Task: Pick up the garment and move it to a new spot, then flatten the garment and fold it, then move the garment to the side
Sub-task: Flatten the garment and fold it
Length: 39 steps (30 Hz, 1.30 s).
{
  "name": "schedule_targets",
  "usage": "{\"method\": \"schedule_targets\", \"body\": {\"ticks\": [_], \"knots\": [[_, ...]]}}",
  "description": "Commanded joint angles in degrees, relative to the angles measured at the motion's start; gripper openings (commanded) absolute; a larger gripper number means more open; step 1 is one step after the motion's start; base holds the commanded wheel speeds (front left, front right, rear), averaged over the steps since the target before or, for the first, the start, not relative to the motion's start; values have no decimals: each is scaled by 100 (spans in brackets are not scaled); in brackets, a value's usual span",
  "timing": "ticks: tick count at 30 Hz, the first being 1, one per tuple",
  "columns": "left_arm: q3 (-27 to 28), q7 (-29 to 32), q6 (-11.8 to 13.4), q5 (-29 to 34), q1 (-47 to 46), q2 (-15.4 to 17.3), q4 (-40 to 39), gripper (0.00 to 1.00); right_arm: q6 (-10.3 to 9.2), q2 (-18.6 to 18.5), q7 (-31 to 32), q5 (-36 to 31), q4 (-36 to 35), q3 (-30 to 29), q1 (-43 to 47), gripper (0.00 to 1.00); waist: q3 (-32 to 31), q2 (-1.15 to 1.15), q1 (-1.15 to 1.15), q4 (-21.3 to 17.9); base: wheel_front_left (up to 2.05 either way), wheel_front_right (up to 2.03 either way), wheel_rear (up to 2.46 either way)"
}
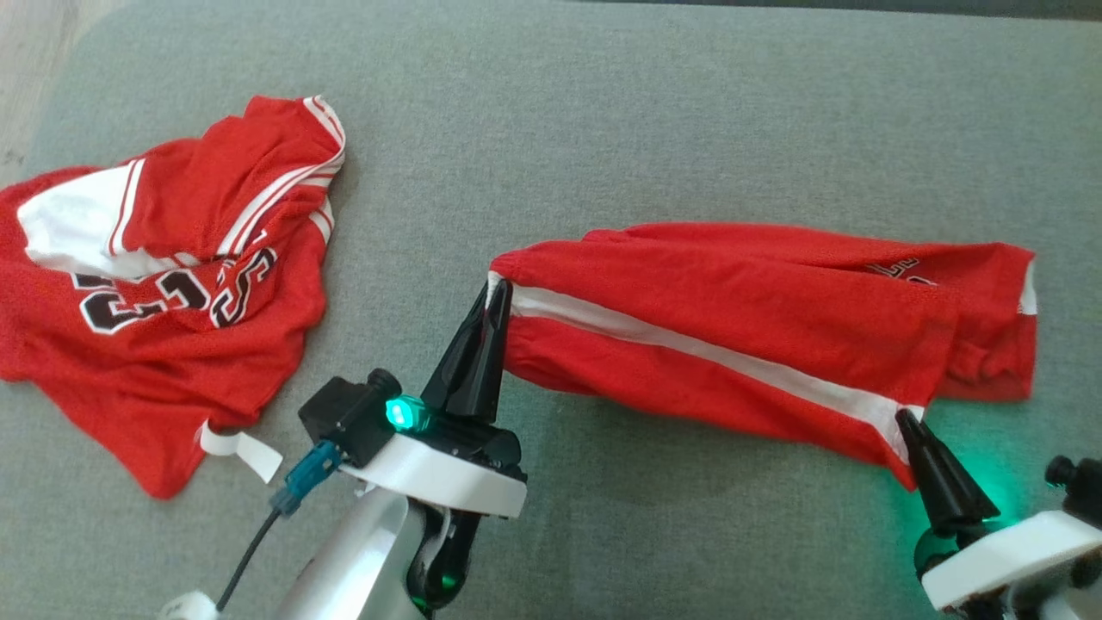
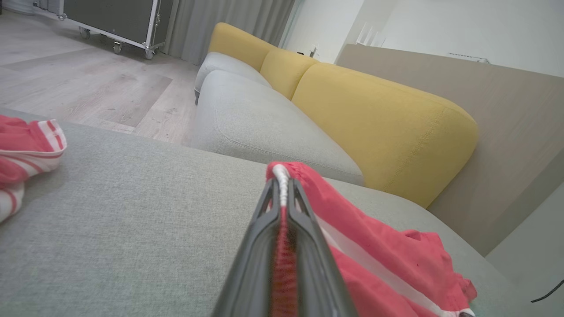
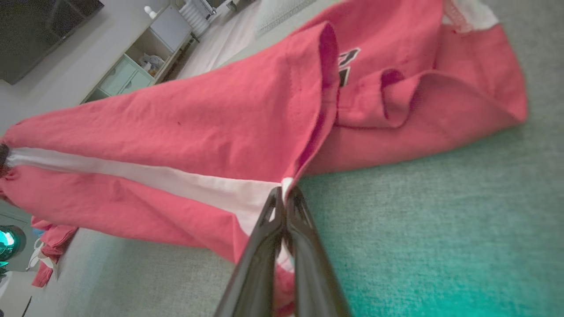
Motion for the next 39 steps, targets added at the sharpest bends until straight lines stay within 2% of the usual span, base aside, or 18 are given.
{"method": "schedule_targets", "body": {"ticks": [1,6,10,13,16,19,23,26,28,31,35,39], "knots": [[185,-47,9,-45,-71,20,-154,0,39,-207,-100,-47,-136,78,-143,0,-38,0,0,-26,0,0,0],[220,-47,9,-242,-159,20,-505,0,39,-380,-401,-146,-444,-98,-393,0,-227,0,0,-198,0,0,0],[227,-47,9,-411,-705,128,-993,0,39,-713,-488,-378,-944,-728,-742,0,-311,0,0,-397,0,0,0],[198,-47,9,-796,-1448,363,-1167,0,39,-900,-496,-548,-1260,-1291,-1205,0,-143,0,0,-585,0,0,0],[-202,-1,9,-1122,-2606,762,-930,0,39,-1112,-279,-666,-1347,-1467,-2044,0,182,0,0,-797,0,0,0],[-302,25,9,-1488,-3851,935,-453,0,39,-1121,-121,-628,-1164,-1534,-3218,0,575,0,0,-1055,0,0,0],[-216,-32,9,-1719,-5231,806,130,0,39,-926,-223,-684,-611,-1710,-4649,0,969,0,0,-1265,0,0,0],[13,-43,9,-1603,-5701,642,69,0,39,-869,-318,-760,-400,-1683,-5248,0,1118,0,0,-1364,0,0,0],[40,-44,9,-1518,-5592,576,-62,0,39,-859,-357,-737,-337,-1618,-5303,0,1143,0,0,-1406,0,0,0],[-346,-45,9,-1353,-5058,660,-195,0,39,-916,-354,-748,-329,-1402,-4902,0,1163,0,0,-1433,0,0,0],[-718,-46,9,-1085,-3887,749,-287,0,39,-897,-170,-728,-329,-1177,-3848,0,1195,0,0,-1436,0,0,0],[-669,-46,9,-774,-2567,661,-259,0,39,-804,76,-1004,-204,-1029,-2723,0,1250,0,0,-1412,0,0,0]]}}
